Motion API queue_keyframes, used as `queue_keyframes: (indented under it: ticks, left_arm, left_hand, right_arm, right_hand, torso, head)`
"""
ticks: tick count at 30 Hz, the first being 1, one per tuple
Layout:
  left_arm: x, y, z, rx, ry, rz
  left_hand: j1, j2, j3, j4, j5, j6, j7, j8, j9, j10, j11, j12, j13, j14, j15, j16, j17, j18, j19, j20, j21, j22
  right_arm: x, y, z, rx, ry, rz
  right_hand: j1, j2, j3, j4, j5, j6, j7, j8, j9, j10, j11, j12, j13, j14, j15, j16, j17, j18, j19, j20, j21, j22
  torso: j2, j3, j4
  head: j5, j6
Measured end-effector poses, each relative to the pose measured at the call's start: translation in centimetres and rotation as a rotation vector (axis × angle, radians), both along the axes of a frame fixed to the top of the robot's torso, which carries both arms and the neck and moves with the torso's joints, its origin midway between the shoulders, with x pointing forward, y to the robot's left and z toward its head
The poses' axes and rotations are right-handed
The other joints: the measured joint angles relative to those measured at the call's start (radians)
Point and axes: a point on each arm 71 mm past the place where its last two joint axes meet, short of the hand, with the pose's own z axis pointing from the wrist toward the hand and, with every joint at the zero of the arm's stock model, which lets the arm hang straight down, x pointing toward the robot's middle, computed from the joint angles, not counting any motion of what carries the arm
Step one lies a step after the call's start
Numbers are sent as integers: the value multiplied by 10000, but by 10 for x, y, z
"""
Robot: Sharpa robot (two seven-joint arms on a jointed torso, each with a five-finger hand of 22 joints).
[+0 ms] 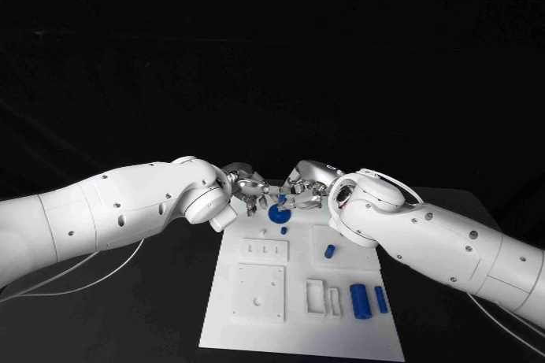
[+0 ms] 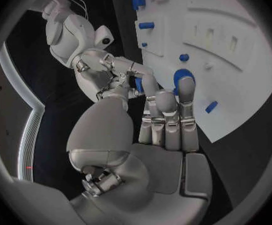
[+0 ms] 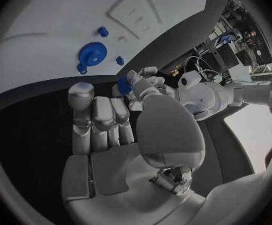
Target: Assemble the parts on the task board
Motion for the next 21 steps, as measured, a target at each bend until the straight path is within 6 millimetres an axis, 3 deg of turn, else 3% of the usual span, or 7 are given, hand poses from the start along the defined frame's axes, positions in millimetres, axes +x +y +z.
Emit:
queue_keyframes:
  ticks: [3,12,17,21]
  left_arm:
    - [-1,-1,-1,102,70,-64]
    - [-1,0,-2,327,268,-126]
    - [-1,0,-3,393,349,-119]
    - [-2,-1,-3,405,376,-130]
  left_hand:
    - [0,0,0,0,-175,0,0,0,-9,0,0,0,0,0,0,0,0,0,0,0,-44,39]
    - [56,56,62,-71,-225,0,0,0,11,0,0,-1,0,0,0,43,-10,5,36,-37,-154,189]
    - [113,499,-45,-514,-192,0,0,0,20,0,1,36,9,1,1,43,-24,6,72,-1,-278,374]
    - [259,1017,-235,-1002,602,-1,-1,0,72,0,0,36,9,-35,-35,42,-23,8,108,-37,-346,494]
  right_arm:
    - [0,1,0,-20,-3,11]
    - [-2,3,1,-68,-7,111]
    - [-2,4,1,-113,10,145]
    - [-3,5,0,-158,34,169]
  right_hand:
    - [0,0,0,0,0,0,0,-2,0,0,0,0,0,0,0,0,-6,0,0,0,0,0]
    - [-1,-1,0,0,-1,-3,2,-31,-1,0,0,0,0,0,0,0,-6,0,0,0,0,0]
    - [-14,-14,-1,0,-1,-16,16,9,15,0,0,0,1,0,0,0,-6,1,0,0,0,0]
    - [-14,-14,-1,0,-2,6,-7,10,19,0,0,0,1,0,0,0,-5,0,0,0,0,0]
  torso:
    - [-1,0,0]
    - [-1,0,6]
    - [-4,0,8]
    - [-6,0,7]
  head:
    - [-14,-2]
    - [-30,-21]
    - [-25,-44]
    - [-1,-53]
